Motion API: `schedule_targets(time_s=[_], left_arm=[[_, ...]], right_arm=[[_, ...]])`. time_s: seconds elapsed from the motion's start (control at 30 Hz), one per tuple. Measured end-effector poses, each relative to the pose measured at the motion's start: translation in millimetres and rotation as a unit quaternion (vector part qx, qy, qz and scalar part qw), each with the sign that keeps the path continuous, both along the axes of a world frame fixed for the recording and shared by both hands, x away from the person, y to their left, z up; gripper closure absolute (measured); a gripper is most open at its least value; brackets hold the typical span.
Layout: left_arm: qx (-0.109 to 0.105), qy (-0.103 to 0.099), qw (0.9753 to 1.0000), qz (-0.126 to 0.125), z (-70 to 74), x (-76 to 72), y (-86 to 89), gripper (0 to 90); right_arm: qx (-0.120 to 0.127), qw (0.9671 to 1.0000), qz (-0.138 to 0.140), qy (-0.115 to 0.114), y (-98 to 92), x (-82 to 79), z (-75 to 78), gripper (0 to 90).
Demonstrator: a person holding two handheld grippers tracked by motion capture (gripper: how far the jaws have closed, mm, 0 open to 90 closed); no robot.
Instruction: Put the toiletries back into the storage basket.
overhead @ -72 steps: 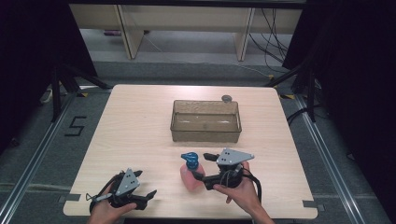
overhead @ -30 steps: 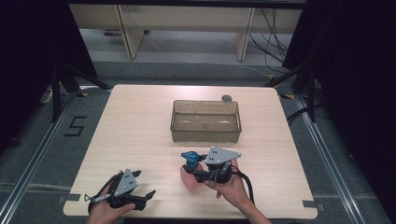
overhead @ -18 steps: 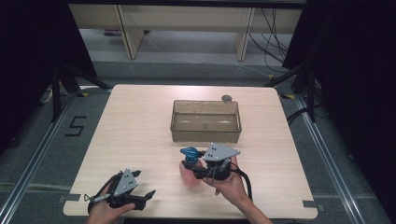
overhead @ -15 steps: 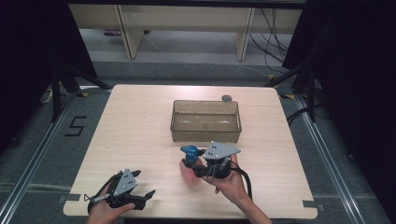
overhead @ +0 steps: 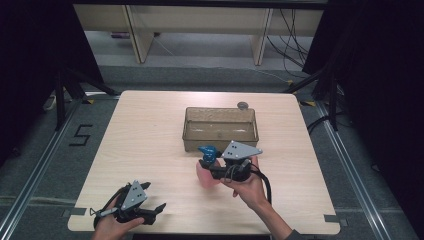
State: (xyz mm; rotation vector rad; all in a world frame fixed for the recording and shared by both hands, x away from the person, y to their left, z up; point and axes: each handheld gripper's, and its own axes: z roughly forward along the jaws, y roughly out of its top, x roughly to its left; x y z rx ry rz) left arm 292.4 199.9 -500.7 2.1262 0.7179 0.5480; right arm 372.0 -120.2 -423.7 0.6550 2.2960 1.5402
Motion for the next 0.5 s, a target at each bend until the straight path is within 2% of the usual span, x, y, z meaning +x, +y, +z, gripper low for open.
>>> schedule_targets(time_s=[0.07, 0.1, 0.13, 0.17, 0.2, 0.23, 0.27, 0.3, 0.33, 0.37, 0.4, 0.43, 0.5], left_arm=[[-0.006, 0.001, 1.0, 0.003, -0.6, -0.3, -0.8, 14.9], [-0.017, 0.001, 0.9998, 0.007, -1.4, -0.4, -2.1, 14.9], [-0.016, 0.0, 0.9998, 0.007, -1.2, -0.3, -2.0, 14.9], [-0.003, 0.0, 1.0, 0.001, -0.1, -0.1, -0.5, 14.9], [-0.001, 0.001, 1.0, 0.001, -0.2, -0.3, -0.2, 14.9], [-0.006, 0.002, 1.0, 0.003, -0.6, -0.4, -0.7, 14.9], [-0.015, 0.001, 0.9999, 0.007, -1.2, -0.4, -1.7, 14.9], [0.0, -0.002, 1.0, 0.007, 0.2, 0.0, -0.1, 14.9], [-0.009, -0.003, 0.9999, 0.007, -0.4, -0.3, -1.3, 14.9], [0.0, -0.001, 1.0, 0.003, 0.1, -0.3, -0.1, 14.9], [-0.002, 0.0, 1.0, 0.002, -0.2, -0.2, -0.1, 14.9], [-0.008, -0.001, 0.9999, 0.007, -0.6, -0.3, -0.9, 14.9], [-0.001, -0.003, 1.0, 0.006, 0.4, 0.1, -0.1, 14.9]], right_arm=[[0.004, 0.9999, -0.007, -0.009, -1.0, 2.3, 1.8, 53.8], [-0.001, 0.9998, -0.007, -0.017, -2.6, 4.4, 3.3, 53.9], [0.001, 1.0, -0.01, -0.002, -3.0, 4.1, 4.3, 53.9], [0.006, 0.9999, -0.016, -0.002, -2.7, 4.3, 4.4, 53.9], [0.002, 0.9999, -0.01, -0.006, -3.6, 6.1, 5.0, 53.8], [0.001, 0.9999, -0.012, 0.003, -3.7, 5.8, 5.4, 53.8], [0.001, 0.9999, -0.014, 0.001, -4.0, 6.6, 5.4, 53.8], [-0.001, 0.9998, -0.016, -0.009, -4.6, 8.0, 5.5, 53.8], [0.0, 0.9999, -0.014, -0.003, -4.9, 8.6, 5.8, 53.9], [-0.001, 0.9999, -0.016, 0.003, -5.0, 8.5, 6.1, 53.9], [-0.001, 0.9998, -0.017, -0.006, -5.5, 9.6, 6.4, 53.9], [0.002, 0.9999, -0.015, 0.003, -5.3, 10.2, 6.5, 53.9], [0.006, 0.9997, -0.022, -0.009, -6.0, 12.1, 7.2, 53.9]])
